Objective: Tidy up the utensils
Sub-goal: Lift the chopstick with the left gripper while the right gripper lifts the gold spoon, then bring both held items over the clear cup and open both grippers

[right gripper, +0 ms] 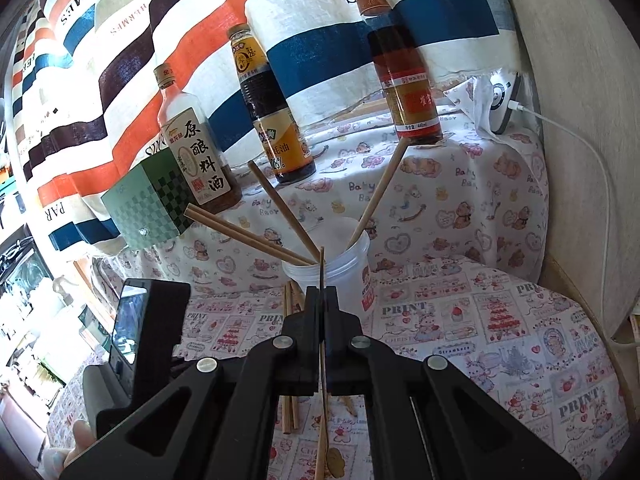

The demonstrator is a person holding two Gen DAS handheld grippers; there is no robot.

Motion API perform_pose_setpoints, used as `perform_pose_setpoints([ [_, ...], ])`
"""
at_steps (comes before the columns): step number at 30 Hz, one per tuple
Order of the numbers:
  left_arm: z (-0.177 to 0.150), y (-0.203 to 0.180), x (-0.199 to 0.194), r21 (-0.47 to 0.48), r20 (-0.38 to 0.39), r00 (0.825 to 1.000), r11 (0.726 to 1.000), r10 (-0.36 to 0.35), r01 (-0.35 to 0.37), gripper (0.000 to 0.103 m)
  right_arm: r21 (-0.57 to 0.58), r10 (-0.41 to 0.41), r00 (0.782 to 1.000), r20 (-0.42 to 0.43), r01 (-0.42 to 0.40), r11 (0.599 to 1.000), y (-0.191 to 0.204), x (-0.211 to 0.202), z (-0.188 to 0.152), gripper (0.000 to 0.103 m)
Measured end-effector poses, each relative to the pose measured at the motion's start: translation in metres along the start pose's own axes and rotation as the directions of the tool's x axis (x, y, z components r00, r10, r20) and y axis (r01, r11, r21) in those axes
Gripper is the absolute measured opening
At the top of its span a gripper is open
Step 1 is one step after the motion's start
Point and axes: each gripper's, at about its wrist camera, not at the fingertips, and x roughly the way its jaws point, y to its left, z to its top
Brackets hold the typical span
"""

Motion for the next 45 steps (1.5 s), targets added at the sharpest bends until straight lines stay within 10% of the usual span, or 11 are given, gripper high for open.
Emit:
perform_pose_setpoints([
  [6,-0.004,0.004,0.015,-0.040,-0.024,1.000,0.999,0.018,-0.019,0.062,0.000,-0.002,1.000,-0.003,0.002,1.000,0.001,-0.001,0.000,0.002],
  [11,-0.007,0.012,0.009,-0.045,-0.033,0.999,0.998,0.032,-0.033,0.023,0.006,-0.009,1.000,-0.006,0.009,1.000,-0.001,0.000,0.000,0.002],
  [20,-0.006,0.009,0.010,0.004,-0.051,0.992,0.993,0.116,-0.116,0.025,0.011,-0.010,1.000,-0.001,0.010,1.000,-0.003,-0.001,0.001,0.002],
  [26,-0.006,0.005,0.007,0.019,-0.067,0.993,0.995,0.101,-0.100,0.009,0.026,-0.015,1.000,0.000,0.015,1.000,-0.005,-0.002,0.001,0.002],
  [39,-0.022,0.041,-0.137,0.001,0.242,0.966,0.995,0.094,-0.097,0.007,-0.002,0.018,0.998,0.057,-0.018,1.000,0.007,-0.020,0.002,0.002],
  [45,-0.003,0.050,-0.147,-0.012,0.256,0.965,0.998,0.058,-0.057,0.007,0.010,0.039,0.997,0.074,-0.039,0.999,0.005,-0.026,0.004,0.002],
])
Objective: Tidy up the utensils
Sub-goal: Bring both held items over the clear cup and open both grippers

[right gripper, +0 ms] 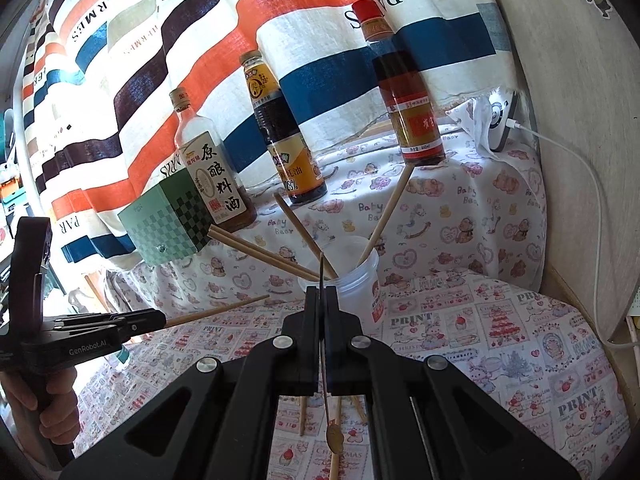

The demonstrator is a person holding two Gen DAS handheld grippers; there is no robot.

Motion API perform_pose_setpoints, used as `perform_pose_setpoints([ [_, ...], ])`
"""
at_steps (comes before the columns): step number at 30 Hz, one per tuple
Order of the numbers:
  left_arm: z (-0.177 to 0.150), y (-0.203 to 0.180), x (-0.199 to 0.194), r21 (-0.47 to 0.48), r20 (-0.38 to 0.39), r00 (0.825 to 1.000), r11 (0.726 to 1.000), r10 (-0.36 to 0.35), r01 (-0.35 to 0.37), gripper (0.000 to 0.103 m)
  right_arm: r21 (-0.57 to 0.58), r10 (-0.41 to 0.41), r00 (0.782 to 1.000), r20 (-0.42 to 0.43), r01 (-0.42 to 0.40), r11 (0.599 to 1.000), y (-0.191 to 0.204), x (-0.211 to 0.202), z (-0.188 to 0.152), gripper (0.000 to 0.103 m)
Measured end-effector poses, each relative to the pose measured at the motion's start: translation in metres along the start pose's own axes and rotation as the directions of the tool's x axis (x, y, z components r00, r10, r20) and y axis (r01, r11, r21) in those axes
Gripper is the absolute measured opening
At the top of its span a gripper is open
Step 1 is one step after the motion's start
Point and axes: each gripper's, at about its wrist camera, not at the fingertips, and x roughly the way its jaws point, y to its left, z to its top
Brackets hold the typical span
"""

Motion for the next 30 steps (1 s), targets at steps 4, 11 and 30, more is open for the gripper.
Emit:
perform_pose_setpoints([
  [4,0.013,-0.004,-0.003,0.019,-0.043,0.998,0.999,-0.034,0.035,0.007,-0.012,0.011,0.999,0.053,-0.011,1.000,0.005,-0.018,0.019,0.002],
  [11,0.031,-0.015,-0.028,0.034,-0.060,0.992,0.993,-0.113,0.116,0.007,-0.086,-0.029,0.990,0.135,0.041,0.995,0.026,-0.023,0.086,0.002],
  [30,0.057,-0.042,-0.036,0.073,-0.071,0.982,0.981,-0.177,0.182,0.007,-0.016,-0.046,0.987,0.151,0.049,0.999,0.003,0.106,0.109,0.002],
])
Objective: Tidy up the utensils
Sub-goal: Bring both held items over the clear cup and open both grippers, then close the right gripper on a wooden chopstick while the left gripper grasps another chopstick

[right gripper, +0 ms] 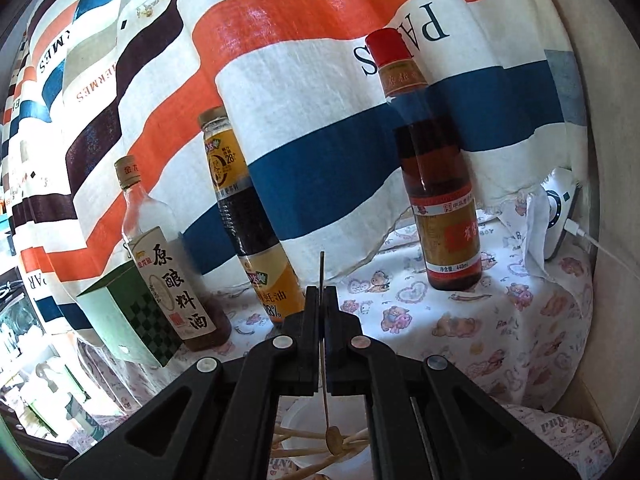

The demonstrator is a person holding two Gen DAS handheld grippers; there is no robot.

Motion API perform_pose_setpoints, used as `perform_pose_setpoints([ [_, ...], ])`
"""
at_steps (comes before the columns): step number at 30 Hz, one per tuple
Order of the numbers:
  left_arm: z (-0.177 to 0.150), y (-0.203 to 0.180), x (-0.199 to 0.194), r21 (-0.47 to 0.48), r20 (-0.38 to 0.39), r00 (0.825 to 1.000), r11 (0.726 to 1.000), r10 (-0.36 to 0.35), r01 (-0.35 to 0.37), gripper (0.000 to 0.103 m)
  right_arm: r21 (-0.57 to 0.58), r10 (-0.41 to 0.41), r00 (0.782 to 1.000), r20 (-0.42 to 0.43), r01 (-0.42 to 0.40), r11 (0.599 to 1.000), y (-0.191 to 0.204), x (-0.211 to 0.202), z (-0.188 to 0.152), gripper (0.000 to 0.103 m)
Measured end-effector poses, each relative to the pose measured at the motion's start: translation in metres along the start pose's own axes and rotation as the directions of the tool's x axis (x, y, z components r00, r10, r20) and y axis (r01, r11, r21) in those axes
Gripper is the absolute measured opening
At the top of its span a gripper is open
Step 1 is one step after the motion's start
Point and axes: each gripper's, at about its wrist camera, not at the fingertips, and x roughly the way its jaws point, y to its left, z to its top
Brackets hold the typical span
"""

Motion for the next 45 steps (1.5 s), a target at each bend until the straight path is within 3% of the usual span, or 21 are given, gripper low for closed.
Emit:
perform_pose_setpoints([
  [4,0.009,0.000,0.020,-0.011,-0.009,1.000,1.000,0.021,-0.021,0.007,0.000,0.009,0.999,-0.040,-0.009,1.000,-0.003,0.002,-0.010,0.002],
  [8,0.015,0.003,0.052,-0.030,-0.068,0.997,0.999,0.031,-0.033,0.007,-0.013,0.009,0.996,-0.086,-0.010,1.000,-0.006,0.001,-0.020,0.002],
  [15,0.023,-0.003,0.090,-0.022,-0.074,0.997,1.000,-0.012,0.011,0.007,0.026,0.043,0.993,-0.111,-0.041,0.999,-0.017,-0.017,-0.023,0.005],
  [16,0.025,-0.002,0.094,-0.031,-0.068,0.997,0.999,-0.034,0.032,0.007,0.035,0.057,0.992,-0.113,-0.053,0.998,-0.019,-0.022,-0.023,0.011],
  [19,0.027,-0.001,0.088,-0.039,0.017,0.997,0.996,-0.078,0.079,0.007,0.035,0.058,0.994,-0.089,-0.055,0.998,-0.021,-0.041,-0.020,0.048],
  [20,0.026,-0.002,0.080,-0.035,0.063,0.996,0.997,-0.066,0.068,0.007,0.034,0.049,0.997,-0.067,-0.046,0.998,-0.021,-0.050,-0.019,0.050],
  [22,0.021,-0.008,0.061,-0.002,0.145,0.988,0.999,-0.048,0.048,0.012,0.032,0.055,0.998,-0.043,-0.053,0.998,-0.021,-0.068,-0.017,0.050],
  [26,0.008,-0.008,0.020,0.003,0.281,0.960,1.000,0.014,-0.015,0.038,0.033,0.029,0.999,-0.015,-0.028,0.999,-0.014,-0.105,-0.017,0.050],
  [28,-0.001,-0.004,0.001,-0.015,0.344,0.938,0.999,0.050,-0.048,0.042,0.014,-0.035,0.999,-0.009,0.035,0.999,-0.008,-0.126,-0.020,0.050],
  [32,-0.026,0.018,-0.031,-0.077,0.447,0.887,0.993,0.118,-0.094,0.065,-0.009,0.003,0.999,0.048,-0.002,1.000,0.001,-0.168,-0.034,0.051],
  [36,-0.053,0.043,-0.041,-0.134,0.487,0.852,0.980,0.192,-0.144,0.084,-0.025,0.016,1.000,0.025,-0.015,1.000,0.009,-0.177,-0.047,0.052],
  [39,-0.069,0.055,-0.033,-0.142,0.488,0.844,0.974,0.222,-0.174,0.095,-0.013,0.005,1.000,0.004,-0.005,1.000,0.006,-0.166,-0.056,0.052],
  [45,-0.092,0.071,0.013,-0.172,0.402,0.883,0.968,0.241,-0.185,0.097,-0.007,-0.018,0.990,-0.142,0.017,1.000,-0.011,-0.113,-0.086,0.054],
])
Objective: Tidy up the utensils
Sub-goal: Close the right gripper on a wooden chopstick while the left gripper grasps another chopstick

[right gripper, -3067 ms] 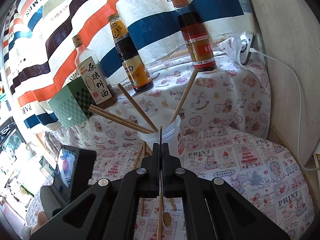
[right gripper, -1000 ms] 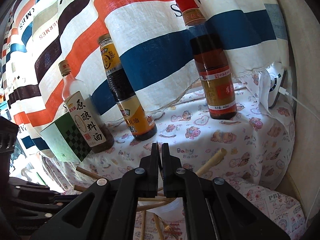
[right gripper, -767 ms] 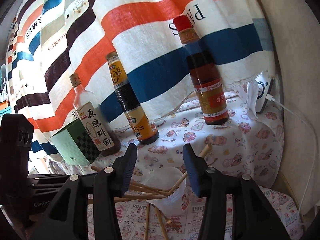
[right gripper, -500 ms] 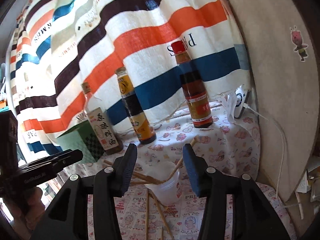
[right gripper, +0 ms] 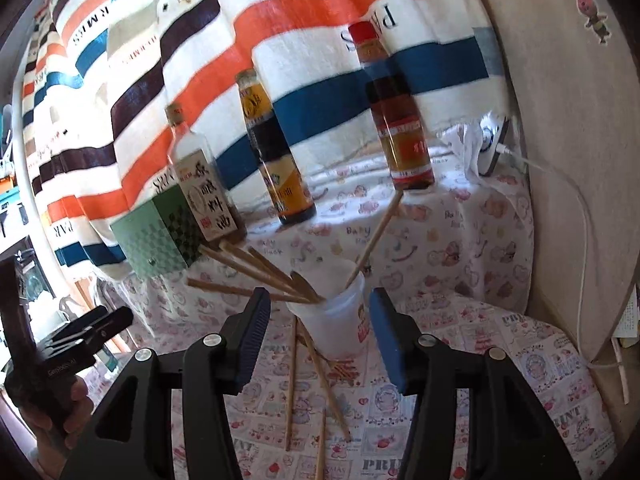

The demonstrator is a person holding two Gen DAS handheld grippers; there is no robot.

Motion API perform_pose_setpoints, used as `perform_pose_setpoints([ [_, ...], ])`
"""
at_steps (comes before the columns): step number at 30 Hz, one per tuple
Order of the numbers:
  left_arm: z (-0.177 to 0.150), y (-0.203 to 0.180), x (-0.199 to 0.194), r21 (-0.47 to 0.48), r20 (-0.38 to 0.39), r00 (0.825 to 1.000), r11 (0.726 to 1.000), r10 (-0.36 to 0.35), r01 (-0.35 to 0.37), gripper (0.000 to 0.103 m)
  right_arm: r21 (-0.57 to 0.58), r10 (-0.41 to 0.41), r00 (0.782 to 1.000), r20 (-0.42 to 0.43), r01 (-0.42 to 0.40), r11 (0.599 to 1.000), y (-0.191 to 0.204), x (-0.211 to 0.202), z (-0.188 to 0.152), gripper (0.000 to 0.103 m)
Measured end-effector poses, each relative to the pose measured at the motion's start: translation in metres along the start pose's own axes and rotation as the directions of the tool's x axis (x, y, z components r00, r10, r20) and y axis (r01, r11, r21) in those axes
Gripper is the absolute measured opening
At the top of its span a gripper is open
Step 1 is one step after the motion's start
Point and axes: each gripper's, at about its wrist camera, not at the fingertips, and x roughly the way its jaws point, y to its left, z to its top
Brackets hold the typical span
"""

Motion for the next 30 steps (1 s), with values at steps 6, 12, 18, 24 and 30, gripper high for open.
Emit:
perform_pose_setpoints([
  [6,-0.032,0.011,0.031,-0.060,-0.065,0.997,0.997,0.037,-0.041,0.097,0.004,-0.067,0.988,-0.141,0.068,0.998,-0.017,0.036,-0.020,0.054],
  [12,-0.060,0.029,0.063,-0.137,-0.205,0.977,0.987,0.057,-0.087,0.097,0.017,-0.043,0.976,-0.215,0.048,0.999,-0.014,0.045,-0.031,0.067],
  [18,-0.064,0.034,0.065,-0.177,-0.233,0.972,0.982,0.027,-0.070,0.097,-0.054,-0.070,0.957,-0.282,0.057,0.997,0.003,0.062,-0.049,0.067],
  [24,-0.065,0.035,0.069,-0.176,-0.263,0.964,0.981,0.035,-0.083,0.097,-0.066,-0.020,0.918,-0.397,-0.006,0.998,0.014,0.076,-0.066,0.060],
  [30,-0.069,0.035,0.077,-0.167,-0.316,0.947,0.980,0.047,-0.104,0.097,-0.089,-0.013,0.863,-0.505,-0.037,0.995,0.024,0.089,-0.082,0.034],
])
